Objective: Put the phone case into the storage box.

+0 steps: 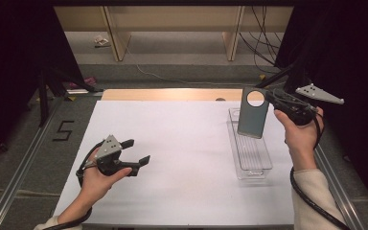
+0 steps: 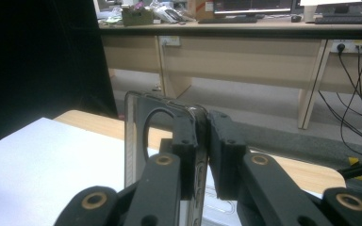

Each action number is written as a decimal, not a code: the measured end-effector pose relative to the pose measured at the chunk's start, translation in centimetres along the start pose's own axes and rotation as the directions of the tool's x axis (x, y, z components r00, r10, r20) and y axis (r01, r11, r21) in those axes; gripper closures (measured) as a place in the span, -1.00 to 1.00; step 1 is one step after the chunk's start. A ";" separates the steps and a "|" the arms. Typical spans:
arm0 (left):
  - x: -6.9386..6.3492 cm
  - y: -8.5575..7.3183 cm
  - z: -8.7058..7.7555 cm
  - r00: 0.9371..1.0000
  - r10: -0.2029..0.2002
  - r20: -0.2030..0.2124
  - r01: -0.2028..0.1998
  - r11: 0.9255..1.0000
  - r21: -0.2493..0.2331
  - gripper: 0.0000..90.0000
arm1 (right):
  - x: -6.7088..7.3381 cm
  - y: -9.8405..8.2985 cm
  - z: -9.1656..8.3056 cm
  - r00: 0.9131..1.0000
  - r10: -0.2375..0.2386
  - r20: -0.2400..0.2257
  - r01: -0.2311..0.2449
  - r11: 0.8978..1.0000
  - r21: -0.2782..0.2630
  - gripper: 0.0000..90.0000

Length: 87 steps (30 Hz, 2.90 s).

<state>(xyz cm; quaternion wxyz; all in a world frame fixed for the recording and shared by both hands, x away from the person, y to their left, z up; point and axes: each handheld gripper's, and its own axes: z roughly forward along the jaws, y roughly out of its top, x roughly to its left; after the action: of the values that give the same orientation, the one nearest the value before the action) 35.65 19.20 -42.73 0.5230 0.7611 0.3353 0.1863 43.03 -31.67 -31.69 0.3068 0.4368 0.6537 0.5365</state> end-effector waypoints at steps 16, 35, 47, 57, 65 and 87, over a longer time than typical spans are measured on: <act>0.0 0.0 0.0 1.000 0.000 -0.001 0.000 1.000 0.002 -0.67 | -0.3 0.1 0.3 1.000 -0.008 0.005 0.008 1.000 0.003 0.83; 0.0 0.0 0.0 1.000 -0.002 -0.001 0.002 1.000 0.002 -0.67 | -0.6 0.1 0.5 1.000 -0.016 0.012 0.016 1.000 0.007 0.83; 0.0 0.0 0.0 1.000 -0.002 -0.001 0.002 1.000 0.002 -0.67 | -0.8 0.0 0.8 1.000 -0.022 0.016 0.022 1.000 0.010 0.83; 0.0 -0.1 0.1 1.000 -0.002 -0.002 0.002 1.000 0.004 -0.67 | -0.8 0.0 1.0 0.999 -0.029 0.016 0.028 0.999 0.017 0.83; 0.0 -0.1 0.1 1.000 -0.002 -0.002 0.002 1.000 0.003 -0.67 | -0.8 0.0 1.3 0.999 -0.029 0.015 0.029 0.999 0.016 0.83; 0.0 -0.1 0.1 1.000 -0.002 -0.001 0.002 1.000 0.004 -0.67 | -0.9 0.0 2.0 0.999 -0.033 0.012 0.033 0.999 0.017 0.83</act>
<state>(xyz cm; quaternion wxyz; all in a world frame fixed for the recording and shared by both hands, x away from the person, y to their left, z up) 35.70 19.17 -42.85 0.5216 0.7617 0.3367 0.1854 45.22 -31.62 -32.21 0.3159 0.4319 0.6633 0.5232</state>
